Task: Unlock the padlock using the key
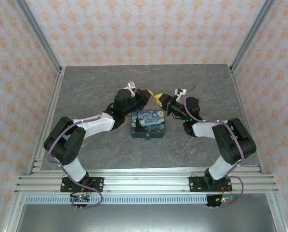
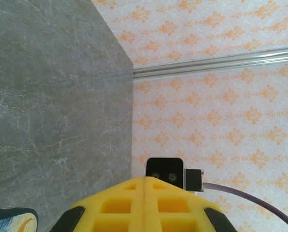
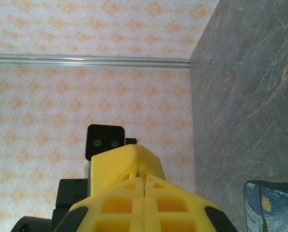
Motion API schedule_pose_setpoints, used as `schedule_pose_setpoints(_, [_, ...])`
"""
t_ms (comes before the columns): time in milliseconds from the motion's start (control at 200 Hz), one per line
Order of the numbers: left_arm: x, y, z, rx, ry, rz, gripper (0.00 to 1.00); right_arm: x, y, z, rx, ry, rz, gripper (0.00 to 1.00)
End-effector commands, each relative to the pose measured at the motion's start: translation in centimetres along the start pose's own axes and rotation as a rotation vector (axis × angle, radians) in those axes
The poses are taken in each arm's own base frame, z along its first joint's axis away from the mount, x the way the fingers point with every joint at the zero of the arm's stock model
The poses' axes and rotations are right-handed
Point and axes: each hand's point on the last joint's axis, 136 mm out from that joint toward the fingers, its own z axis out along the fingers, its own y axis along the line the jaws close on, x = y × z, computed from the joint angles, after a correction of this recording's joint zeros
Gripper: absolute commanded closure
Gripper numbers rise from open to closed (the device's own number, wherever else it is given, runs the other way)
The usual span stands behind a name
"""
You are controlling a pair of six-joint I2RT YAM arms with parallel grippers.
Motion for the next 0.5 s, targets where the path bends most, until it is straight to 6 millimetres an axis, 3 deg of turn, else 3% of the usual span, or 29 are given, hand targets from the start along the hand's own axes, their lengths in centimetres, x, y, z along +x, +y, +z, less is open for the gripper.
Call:
schedule_pose_setpoints(0, [-0.3,-1.8,-1.0,-0.005,-0.005,0.047,0.72,-0.7,1.2,-0.5,-0.043,-0.041,-0.038,1.0])
schedule_pose_setpoints(75, [-0.6,-1.7,-2.0,-0.037,-0.011,0.074,0.45,-0.4,0.8,-0.9,-0.025,-0.039,-0.041,1.0])
schedule_pose_setpoints(150, [-0.8,-1.0,-3.4,-0.094,-0.014,0.105,0.31,-0.1,0.3,-1.5,-0.007,-0.043,-0.04,1.0])
schedule_pose_setpoints(345, [1.4,1.7,-7.5,-0.252,0.083,0.23,0.19,0.6,-1.2,-3.2,0.047,-0.07,-0.032,1.0])
schedule_pose_setpoints(495, [5.0,4.2,-11.1,-0.321,0.197,0.359,0.14,0.9,-1.9,-4.4,0.091,-0.105,-0.039,1.0])
